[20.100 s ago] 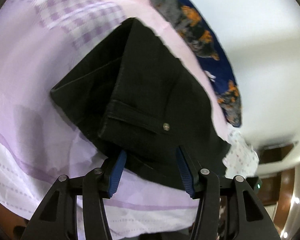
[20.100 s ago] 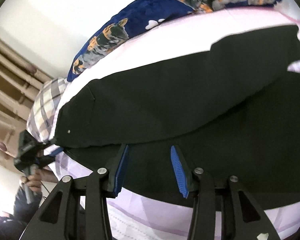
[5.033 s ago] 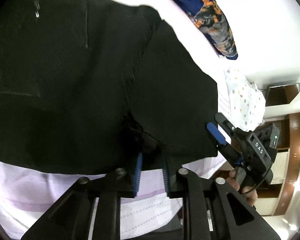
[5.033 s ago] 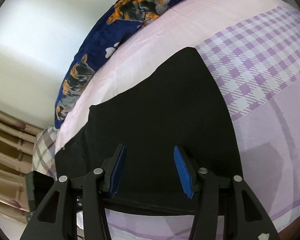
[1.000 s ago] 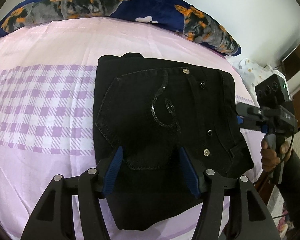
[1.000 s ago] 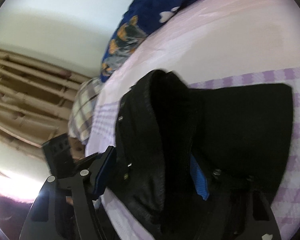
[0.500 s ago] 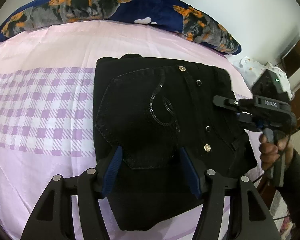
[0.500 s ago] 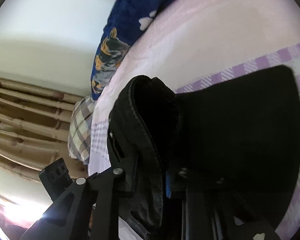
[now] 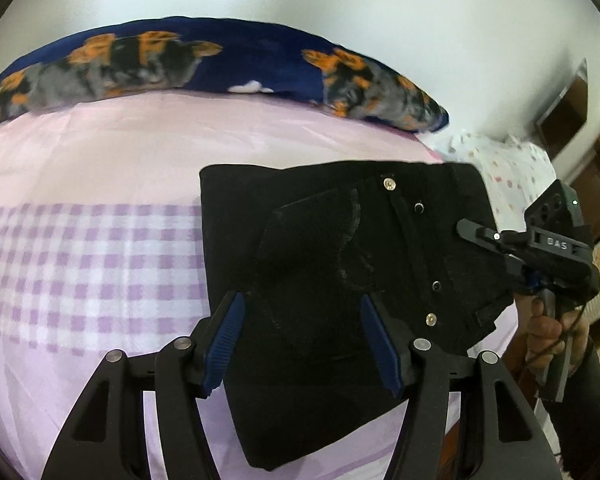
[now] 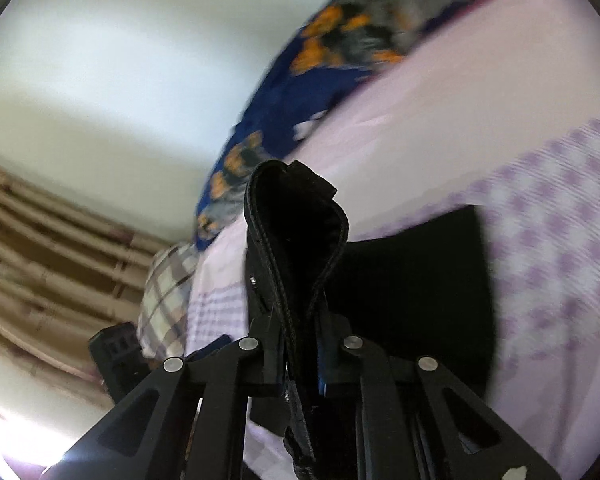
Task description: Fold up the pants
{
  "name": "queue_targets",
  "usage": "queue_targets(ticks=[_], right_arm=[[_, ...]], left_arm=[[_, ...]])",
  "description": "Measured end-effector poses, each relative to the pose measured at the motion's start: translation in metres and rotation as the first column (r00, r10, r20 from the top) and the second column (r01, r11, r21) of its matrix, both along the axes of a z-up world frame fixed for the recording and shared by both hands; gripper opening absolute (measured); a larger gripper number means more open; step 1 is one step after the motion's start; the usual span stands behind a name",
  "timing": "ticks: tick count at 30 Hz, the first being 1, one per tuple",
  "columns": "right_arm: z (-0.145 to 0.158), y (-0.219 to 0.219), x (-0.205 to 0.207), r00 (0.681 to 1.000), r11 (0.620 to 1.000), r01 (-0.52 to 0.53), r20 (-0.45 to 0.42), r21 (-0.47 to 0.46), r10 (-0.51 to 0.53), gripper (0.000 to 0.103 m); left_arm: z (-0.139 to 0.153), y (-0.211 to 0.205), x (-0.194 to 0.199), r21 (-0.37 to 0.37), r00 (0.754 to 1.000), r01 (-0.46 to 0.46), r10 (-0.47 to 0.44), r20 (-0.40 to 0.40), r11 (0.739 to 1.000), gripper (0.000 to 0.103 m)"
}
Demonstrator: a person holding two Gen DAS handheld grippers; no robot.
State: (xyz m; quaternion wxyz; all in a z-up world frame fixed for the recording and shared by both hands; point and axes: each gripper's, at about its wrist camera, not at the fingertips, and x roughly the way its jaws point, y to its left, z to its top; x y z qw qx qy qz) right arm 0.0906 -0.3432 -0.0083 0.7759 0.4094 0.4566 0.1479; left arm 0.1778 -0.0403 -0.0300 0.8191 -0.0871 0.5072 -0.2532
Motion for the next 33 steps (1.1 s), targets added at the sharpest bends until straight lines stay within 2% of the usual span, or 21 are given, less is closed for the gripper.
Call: queue_targets(ticks=[2, 4, 6, 8, 10, 15, 19, 27, 33], right_arm=[[-0.01, -0.009, -0.009, 1.0, 1.0, 0.019, -0.025, -0.016, -0.019, 0.011], [-0.03, -0.016, -0.017, 0.995, 0.999, 0.041, -0.087, -0.017, -0.042, 0.011], [-0.044, -0.018, -0.022, 0.991, 0.996, 0.049, -0.121, -0.076, -0.058, 0.013], [-0.049, -0.018, -0.024, 0.989, 0.994, 0.053, -0.132, -0.097, -0.065, 0.028], [-0.047, -0.017, -0.027, 0.987, 0.988, 0.063, -0.141, -0.139, -0.083, 0.035], [-0.033, -0.005, -0.045, 0.99, 0.963, 0.046, -0.115, -0.267, -0.079, 0.039], [-0.032, 0.007, -0.066, 0.992, 0.947, 0.021, -0.114, -0.32, -0.061, 0.041], [-0.031, 0.009, -0.084, 0.99, 0.951, 0.063, -0.105, -0.303, -0.099, 0.043], [-0.028, 0.013, -0.092, 0.987, 0.945, 0.088, -0.099, -0.316, -0.125, 0.049]], left_arm=[[-0.006, -0.011, -0.001, 0.009, 0.999, 0.033, -0.033, -0.01, 0.999, 0.061], [-0.013, -0.021, -0.003, 0.023, 0.998, 0.064, -0.064, -0.029, 0.998, 0.061], [-0.021, -0.027, -0.007, 0.039, 0.995, 0.092, -0.09, -0.048, 0.995, 0.061], [-0.031, -0.035, -0.012, 0.068, 0.989, 0.133, -0.128, -0.073, 0.989, 0.061], [-0.042, -0.038, -0.017, 0.095, 0.984, 0.156, -0.147, -0.096, 0.983, 0.061], [-0.046, -0.041, -0.029, 0.133, 0.983, 0.18, -0.174, -0.055, 0.975, 0.061], [-0.047, -0.043, -0.034, 0.143, 0.984, 0.174, -0.169, -0.048, 0.974, 0.061], [-0.046, -0.033, -0.047, 0.163, 0.989, 0.146, -0.141, -0.042, 0.976, 0.061], [-0.043, -0.034, -0.058, 0.226, 0.992, 0.122, -0.121, -0.018, 0.966, 0.062]])
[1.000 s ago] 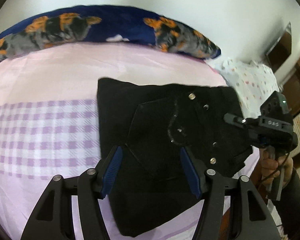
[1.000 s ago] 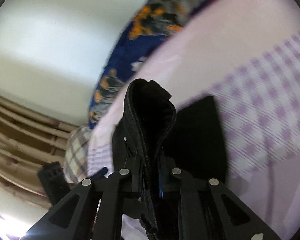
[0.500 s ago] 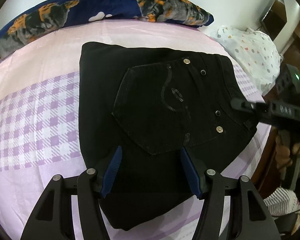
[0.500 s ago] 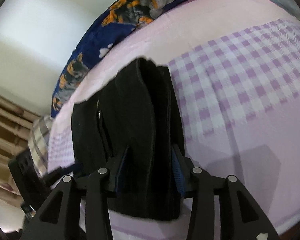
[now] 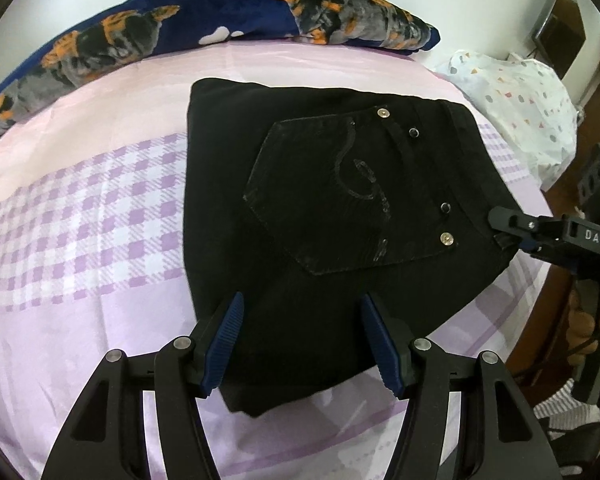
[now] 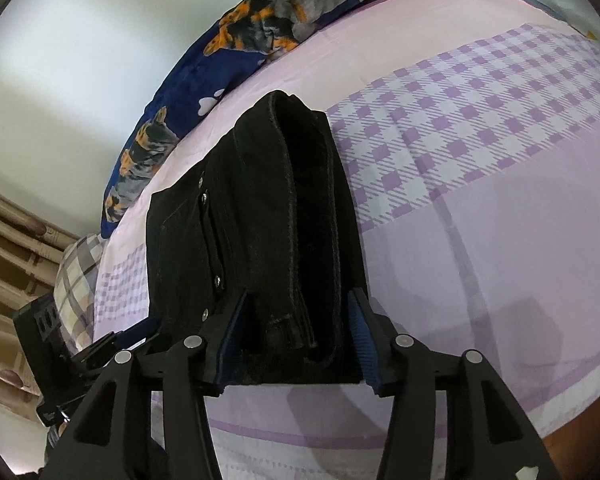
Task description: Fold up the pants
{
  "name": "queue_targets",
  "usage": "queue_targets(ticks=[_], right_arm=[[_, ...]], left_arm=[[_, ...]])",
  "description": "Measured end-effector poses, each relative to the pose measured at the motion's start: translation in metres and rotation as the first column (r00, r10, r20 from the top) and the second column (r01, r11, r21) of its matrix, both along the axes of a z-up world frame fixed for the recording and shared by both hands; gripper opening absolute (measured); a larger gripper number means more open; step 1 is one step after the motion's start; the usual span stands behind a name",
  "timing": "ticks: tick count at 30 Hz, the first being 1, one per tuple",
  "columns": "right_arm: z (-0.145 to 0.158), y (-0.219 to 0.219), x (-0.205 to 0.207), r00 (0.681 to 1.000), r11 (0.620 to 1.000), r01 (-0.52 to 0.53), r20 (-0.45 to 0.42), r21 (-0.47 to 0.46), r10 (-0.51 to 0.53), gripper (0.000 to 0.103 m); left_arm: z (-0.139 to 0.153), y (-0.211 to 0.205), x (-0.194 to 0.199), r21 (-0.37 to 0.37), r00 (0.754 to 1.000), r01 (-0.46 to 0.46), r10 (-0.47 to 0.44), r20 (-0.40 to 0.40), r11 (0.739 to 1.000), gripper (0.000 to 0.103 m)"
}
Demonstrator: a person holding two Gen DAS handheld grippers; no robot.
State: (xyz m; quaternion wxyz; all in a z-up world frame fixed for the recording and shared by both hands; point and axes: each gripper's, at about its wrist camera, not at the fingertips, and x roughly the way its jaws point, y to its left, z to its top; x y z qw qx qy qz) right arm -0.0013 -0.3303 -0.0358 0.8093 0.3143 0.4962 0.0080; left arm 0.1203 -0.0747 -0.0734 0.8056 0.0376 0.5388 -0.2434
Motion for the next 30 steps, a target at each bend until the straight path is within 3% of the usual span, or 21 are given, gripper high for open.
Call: queue_targets(ticks=[3, 10, 14, 24, 30], right_arm=[[0.001, 0.001, -0.004, 1.0, 1.0, 0.021, -0.009, -0.014, -0.021, 0.056], [0.0, 0.002, -0.003, 1.0, 0.999, 0.004, -0.018, -0.035, -0.005, 0.057], [-0.001, -0.002, 0.002, 0.999, 0.998, -0.04, -0.037, -0.046, 0.039, 0.063], [-0.003, -0.005, 0.008, 0.995, 0.995, -0.088, -0.041, -0.051, 0.086, 0.066], [-0.003, -0.007, 0.011, 0.995, 0.995, -0.093, -0.042, -0.036, 0.092, 0.067]], left_arm=[[0.005, -0.001, -0.008, 0.05, 0.999, -0.021, 0.019, 0.041, 0.999, 0.062], [0.016, 0.011, -0.017, 0.084, 0.993, -0.074, 0.066, 0.097, 0.994, 0.063], [0.017, 0.019, -0.013, 0.08, 0.991, -0.098, 0.09, 0.097, 0.992, 0.064], [0.011, 0.029, -0.001, 0.111, 0.988, -0.137, 0.128, 0.082, 0.984, 0.064], [0.008, 0.039, 0.006, 0.075, 0.987, -0.153, 0.15, 0.051, 0.985, 0.064]])
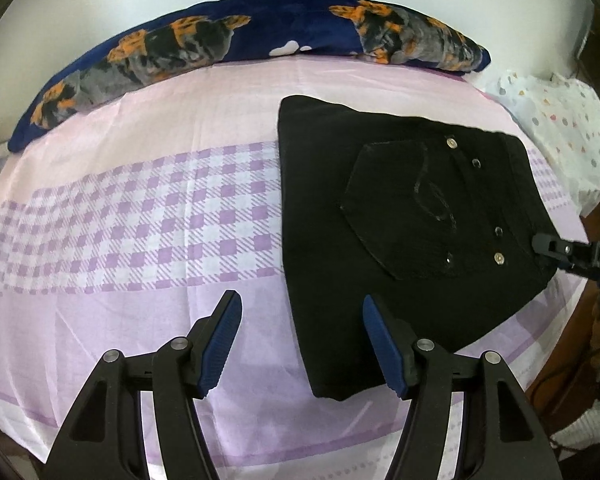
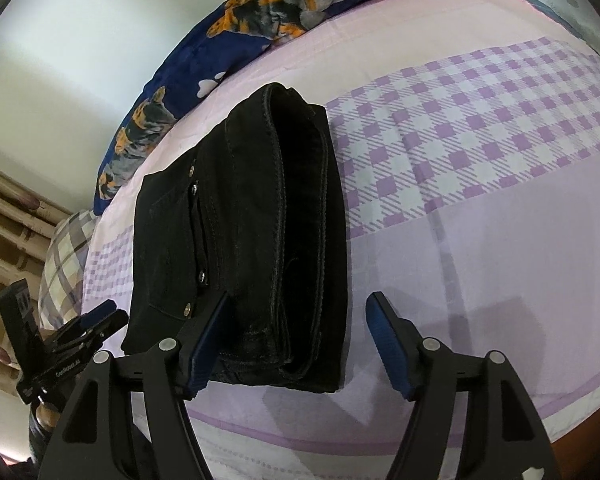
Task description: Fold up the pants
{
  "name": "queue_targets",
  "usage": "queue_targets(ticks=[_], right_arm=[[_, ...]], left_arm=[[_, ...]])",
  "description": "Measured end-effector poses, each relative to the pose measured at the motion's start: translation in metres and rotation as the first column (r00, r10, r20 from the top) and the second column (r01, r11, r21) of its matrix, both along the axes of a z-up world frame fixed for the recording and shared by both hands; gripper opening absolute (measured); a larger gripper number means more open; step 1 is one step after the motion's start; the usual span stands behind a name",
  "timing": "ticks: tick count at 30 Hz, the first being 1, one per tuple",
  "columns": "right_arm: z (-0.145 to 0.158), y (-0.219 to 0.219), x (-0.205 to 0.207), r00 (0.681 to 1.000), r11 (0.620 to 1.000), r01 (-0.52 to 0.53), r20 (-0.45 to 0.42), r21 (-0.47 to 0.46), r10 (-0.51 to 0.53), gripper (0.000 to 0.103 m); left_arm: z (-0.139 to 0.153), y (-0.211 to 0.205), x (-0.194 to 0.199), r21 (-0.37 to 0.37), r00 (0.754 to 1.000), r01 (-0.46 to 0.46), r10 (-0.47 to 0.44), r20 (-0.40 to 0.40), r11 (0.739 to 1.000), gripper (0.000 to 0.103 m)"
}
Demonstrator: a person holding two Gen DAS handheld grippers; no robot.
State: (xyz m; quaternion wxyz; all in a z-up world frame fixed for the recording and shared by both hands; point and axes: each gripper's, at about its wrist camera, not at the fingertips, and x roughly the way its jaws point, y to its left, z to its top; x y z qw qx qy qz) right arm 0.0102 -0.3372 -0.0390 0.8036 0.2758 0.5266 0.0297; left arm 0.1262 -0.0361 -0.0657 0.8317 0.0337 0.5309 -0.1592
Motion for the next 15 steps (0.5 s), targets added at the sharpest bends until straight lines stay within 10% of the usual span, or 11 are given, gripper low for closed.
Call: queue_targets(ticks=[9, 15], right_arm=[[0.031, -0.008, 0.006, 0.996, 0.999, 0.024, 0.083, -0.046, -0.021, 0.066], [0.067, -0.004, 0.033, 0.979, 1.0, 0.009, 0.204, -0.01, -0.006, 0.041]], left_arm=[[-0.001, 0.022, 0.016, -0.099, 0.996, -0.074, 0.068, -0.062, 0.992, 0.064], [-0.005, 0.02, 0.02, -0.092, 0.994, -0.081, 0.075, -0.075, 0.992, 0.064]])
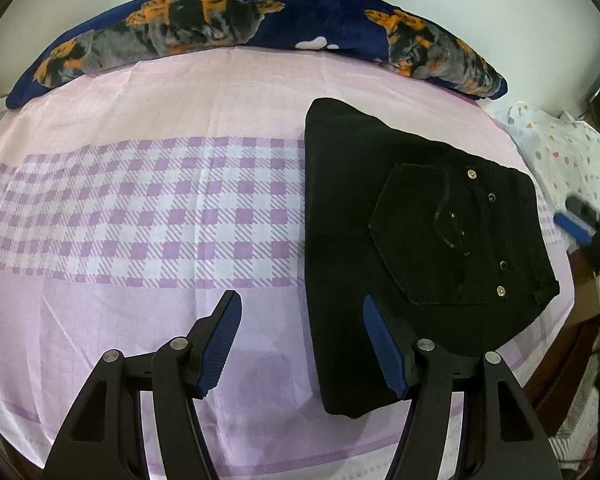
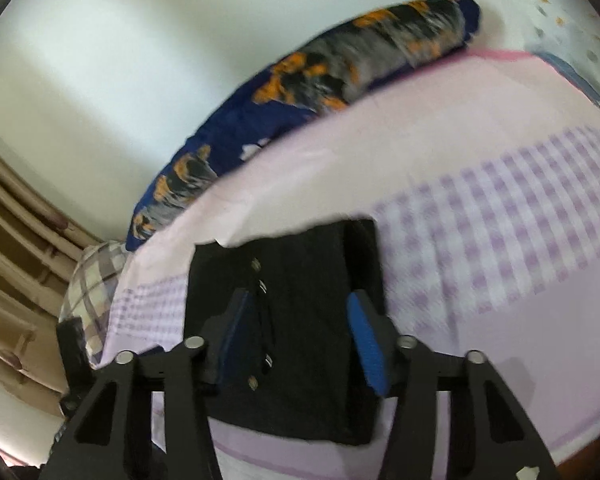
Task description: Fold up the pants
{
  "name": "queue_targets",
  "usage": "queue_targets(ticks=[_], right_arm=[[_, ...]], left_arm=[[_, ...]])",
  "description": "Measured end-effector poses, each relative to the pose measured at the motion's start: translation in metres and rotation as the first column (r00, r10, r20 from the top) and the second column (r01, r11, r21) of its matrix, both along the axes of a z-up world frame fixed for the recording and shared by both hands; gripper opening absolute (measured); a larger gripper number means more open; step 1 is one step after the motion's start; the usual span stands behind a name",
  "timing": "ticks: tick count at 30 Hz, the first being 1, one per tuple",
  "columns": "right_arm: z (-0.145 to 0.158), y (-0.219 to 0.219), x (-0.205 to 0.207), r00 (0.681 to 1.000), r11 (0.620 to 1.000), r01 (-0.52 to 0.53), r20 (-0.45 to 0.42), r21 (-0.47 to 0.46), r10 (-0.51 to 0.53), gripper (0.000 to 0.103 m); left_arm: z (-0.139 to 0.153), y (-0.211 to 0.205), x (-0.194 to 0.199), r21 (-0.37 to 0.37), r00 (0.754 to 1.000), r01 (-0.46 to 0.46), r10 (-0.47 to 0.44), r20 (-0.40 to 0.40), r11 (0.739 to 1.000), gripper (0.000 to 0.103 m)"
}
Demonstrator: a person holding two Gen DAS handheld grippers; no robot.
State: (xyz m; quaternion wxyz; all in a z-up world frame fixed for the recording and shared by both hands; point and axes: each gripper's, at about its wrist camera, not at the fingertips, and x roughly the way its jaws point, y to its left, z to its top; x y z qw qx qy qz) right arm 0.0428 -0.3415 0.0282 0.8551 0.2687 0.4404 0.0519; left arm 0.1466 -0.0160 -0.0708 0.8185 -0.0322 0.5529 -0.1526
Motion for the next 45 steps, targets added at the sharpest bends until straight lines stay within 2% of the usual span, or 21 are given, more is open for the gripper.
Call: queue_targets(ticks=[5, 6, 7, 8, 9, 13, 15, 17, 20, 21, 22, 24, 27, 31, 36, 39, 42, 45], right_arm=[[0.001, 0.011, 0.038, 1.0, 0.998, -0.023, 0.002, -0.062, 0.024, 0.031], [-0.006, 0.014, 0.048, 0.999, 0.996, -0.031, -0.023, -0.088, 0.029, 0.027], [-0.013, 0.014, 0.055, 0.998, 0.993, -0.038, -0.056, -0.115, 0.031, 0.017], [-0.026, 0.015, 0.063, 0.993, 0.985, -0.033, -0.118, -0.172, 0.013, 0.013], [-0.034, 0.014, 0.064, 0.99, 0.982, -0.029, -0.138, -0.185, 0.004, 0.012], [-0.04, 0.008, 0.057, 0.989, 0.991, -0.029, -0.145, -0.128, 0.011, 0.012], [-0.039, 0.005, 0.046, 0.988, 0.993, -0.04, -0.154, -0.108, 0.023, 0.012], [-0.039, 0.002, 0.036, 0.985, 0.995, -0.061, -0.163, -0.075, 0.048, 0.016], [-0.044, -0.018, 0.022, 0.985, 0.997, -0.049, -0.162, 0.056, 0.058, 0.035], [-0.046, -0.027, 0.017, 0.984, 0.995, -0.037, -0.168, 0.095, 0.053, 0.045], [-0.049, -0.033, 0.016, 0.983, 0.993, -0.029, -0.178, 0.115, 0.049, 0.047], [-0.059, -0.045, 0.014, 0.976, 0.979, -0.044, -0.202, 0.199, 0.085, 0.047], [-0.075, -0.051, 0.015, 0.96, 0.953, -0.066, -0.242, 0.296, 0.141, 0.048], [-0.088, -0.049, 0.018, 0.941, 0.95, -0.097, -0.282, 0.298, 0.185, 0.051], [-0.094, -0.039, 0.033, 0.927, 0.927, -0.187, -0.254, 0.326, 0.277, 0.052], [-0.099, -0.035, 0.045, 0.921, 0.909, -0.215, -0.237, 0.357, 0.311, 0.053], [-0.107, -0.035, 0.052, 0.915, 0.877, -0.218, -0.223, 0.427, 0.336, 0.053], [-0.112, -0.034, 0.058, 0.912, 0.856, -0.22, -0.213, 0.468, 0.351, 0.053]], left_arm=[[-0.001, 0.0, 0.004, 0.008, 1.0, -0.001, 0.001, 0.001, 1.0, 0.064], [-0.002, 0.001, 0.005, 0.01, 1.0, -0.005, 0.005, 0.001, 1.0, 0.064], [-0.002, 0.002, 0.007, 0.009, 1.0, -0.009, 0.009, 0.0, 1.0, 0.064], [-0.002, 0.004, 0.01, 0.008, 1.0, -0.013, 0.013, -0.002, 1.0, 0.064], [-0.002, 0.005, 0.011, 0.006, 1.0, -0.017, 0.017, -0.002, 1.0, 0.064], [-0.002, 0.009, 0.017, -0.01, 1.0, -0.024, 0.024, -0.005, 1.0, 0.064], [-0.004, 0.01, 0.022, -0.04, 1.0, -0.02, 0.019, -0.023, 0.999, 0.064], [-0.006, 0.011, 0.025, -0.08, 0.999, -0.016, 0.012, -0.043, 0.997, 0.064], [-0.013, 0.014, 0.032, -0.185, 0.995, -0.012, -0.007, -0.102, 0.983, 0.064], [-0.016, 0.015, 0.034, -0.224, 0.992, -0.015, -0.013, -0.127, 0.974, 0.064], [-0.019, 0.016, 0.037, -0.265, 0.988, -0.024, -0.018, -0.153, 0.964, 0.064], [-0.023, 0.019, 0.042, -0.323, 0.981, -0.041, -0.023, -0.192, 0.946, 0.064], [-0.029, 0.021, 0.049, -0.353, 0.973, -0.069, -0.015, -0.232, 0.933, 0.064], [-0.033, 0.022, 0.054, -0.375, 0.966, -0.08, -0.02, -0.256, 0.924, 0.064], [-0.034, 0.015, 0.059, -0.402, 0.965, -0.047, -0.063, -0.255, 0.914, 0.064], [-0.038, 0.008, 0.066, -0.449, 0.961, -0.046, -0.083, -0.264, 0.892, 0.064], [-0.041, 0.004, 0.073, -0.496, 0.964, -0.037, -0.099, -0.246, 0.867, 0.066], [-0.046, 0.003, 0.081, -0.547, 0.963, -0.051, -0.104, -0.248, 0.835, 0.066]])
